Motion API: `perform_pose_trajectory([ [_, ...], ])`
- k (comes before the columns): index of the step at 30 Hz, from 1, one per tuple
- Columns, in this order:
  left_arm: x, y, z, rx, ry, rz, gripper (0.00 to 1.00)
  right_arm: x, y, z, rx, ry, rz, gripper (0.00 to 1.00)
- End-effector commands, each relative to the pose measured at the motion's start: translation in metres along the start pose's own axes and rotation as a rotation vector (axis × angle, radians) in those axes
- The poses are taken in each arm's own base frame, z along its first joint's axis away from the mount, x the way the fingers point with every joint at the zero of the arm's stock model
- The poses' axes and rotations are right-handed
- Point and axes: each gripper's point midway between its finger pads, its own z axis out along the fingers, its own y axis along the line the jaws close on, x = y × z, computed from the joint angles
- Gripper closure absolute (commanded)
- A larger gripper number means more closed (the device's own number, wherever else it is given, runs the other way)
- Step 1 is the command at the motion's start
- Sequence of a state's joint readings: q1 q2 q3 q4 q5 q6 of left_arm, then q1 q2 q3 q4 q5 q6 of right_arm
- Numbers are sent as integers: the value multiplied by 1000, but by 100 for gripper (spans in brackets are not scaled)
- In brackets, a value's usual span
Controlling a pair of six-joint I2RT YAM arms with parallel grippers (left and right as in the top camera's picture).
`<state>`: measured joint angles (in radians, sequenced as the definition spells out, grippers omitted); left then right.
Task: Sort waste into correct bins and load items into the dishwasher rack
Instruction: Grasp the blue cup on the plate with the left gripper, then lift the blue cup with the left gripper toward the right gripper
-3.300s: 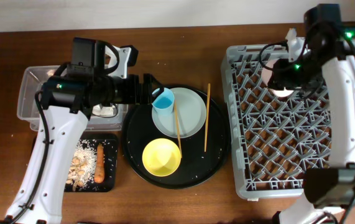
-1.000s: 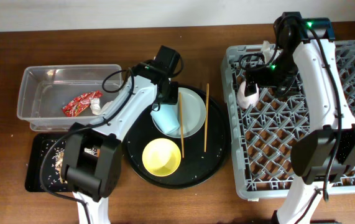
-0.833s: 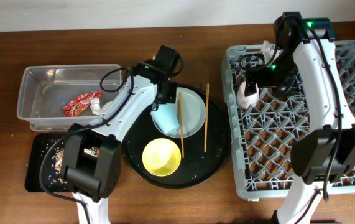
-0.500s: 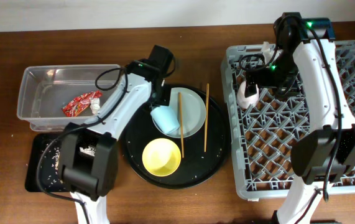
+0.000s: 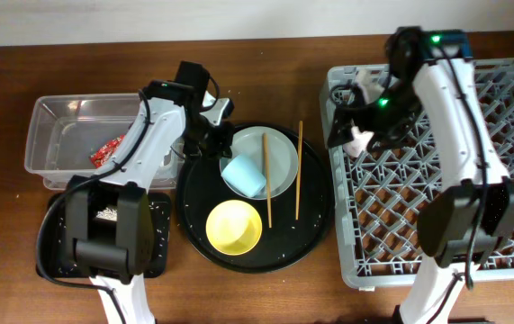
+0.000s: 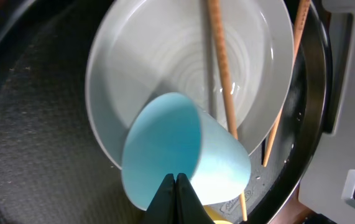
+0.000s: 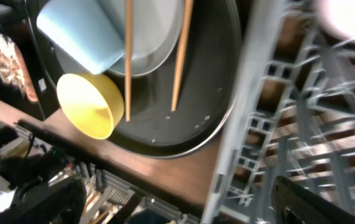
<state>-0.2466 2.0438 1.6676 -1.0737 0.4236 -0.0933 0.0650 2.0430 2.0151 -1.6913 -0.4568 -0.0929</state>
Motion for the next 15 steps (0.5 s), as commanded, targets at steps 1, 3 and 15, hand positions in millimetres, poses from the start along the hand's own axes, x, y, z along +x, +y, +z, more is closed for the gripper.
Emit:
perform_pose_trajectory([
  [1, -11, 10, -22, -34, -64, 12, 97, 13, 35, 24, -55, 72, -69, 42],
  [3, -13, 17, -23, -54, -75, 6, 98, 12, 56, 36, -85, 78, -118, 88],
  [15, -20, 22, -23, -81, -97, 53, 98, 19, 84, 173, -15, 98, -4, 96],
])
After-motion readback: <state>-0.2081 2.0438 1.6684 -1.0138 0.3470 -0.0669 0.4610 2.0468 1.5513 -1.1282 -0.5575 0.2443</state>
